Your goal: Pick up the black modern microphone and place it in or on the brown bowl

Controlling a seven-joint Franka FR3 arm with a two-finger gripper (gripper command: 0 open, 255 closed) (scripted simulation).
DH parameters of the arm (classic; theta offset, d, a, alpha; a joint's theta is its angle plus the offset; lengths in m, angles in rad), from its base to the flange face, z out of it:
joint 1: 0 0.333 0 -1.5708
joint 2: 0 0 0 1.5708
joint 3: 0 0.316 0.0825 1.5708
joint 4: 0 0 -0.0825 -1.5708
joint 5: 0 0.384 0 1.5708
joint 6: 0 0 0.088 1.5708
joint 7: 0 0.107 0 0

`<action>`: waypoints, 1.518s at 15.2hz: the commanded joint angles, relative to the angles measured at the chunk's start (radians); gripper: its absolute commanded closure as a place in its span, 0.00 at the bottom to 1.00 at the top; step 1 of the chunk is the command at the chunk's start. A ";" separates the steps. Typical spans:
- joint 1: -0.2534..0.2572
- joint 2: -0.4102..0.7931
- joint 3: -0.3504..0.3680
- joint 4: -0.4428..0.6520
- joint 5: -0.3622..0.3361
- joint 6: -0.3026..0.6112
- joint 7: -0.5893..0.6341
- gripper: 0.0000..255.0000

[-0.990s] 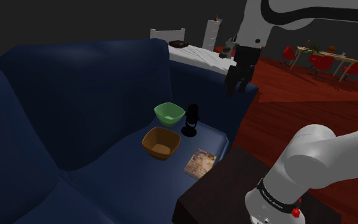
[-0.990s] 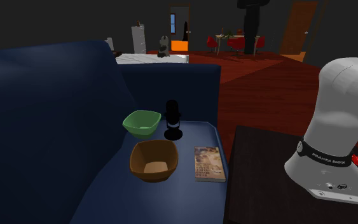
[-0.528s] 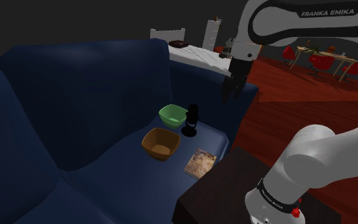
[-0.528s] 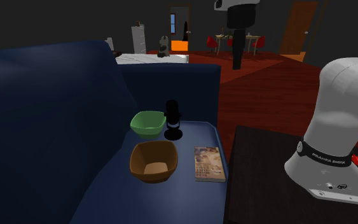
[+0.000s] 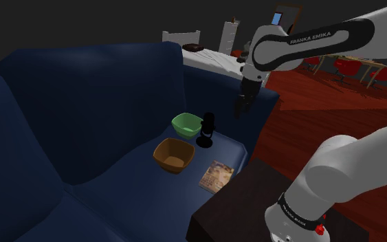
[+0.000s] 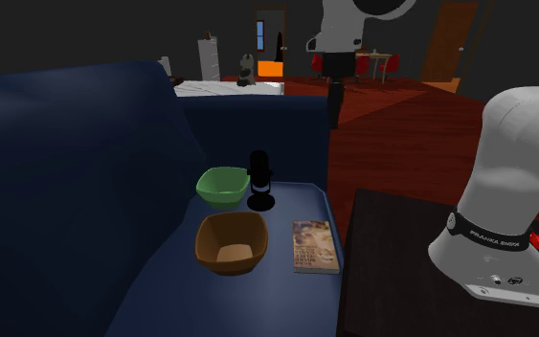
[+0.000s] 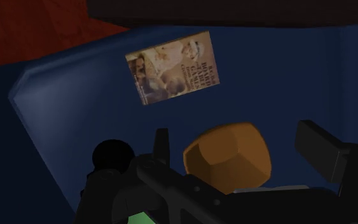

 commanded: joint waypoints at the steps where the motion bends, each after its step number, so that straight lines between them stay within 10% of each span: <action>1: -0.001 0.064 -0.029 -0.005 -0.009 0.081 -0.040 0.00; 10: 0.017 0.411 -0.156 0.077 0.050 0.381 -0.263 0.00; 23: -0.087 0.963 -0.117 0.417 0.405 0.594 -0.690 0.00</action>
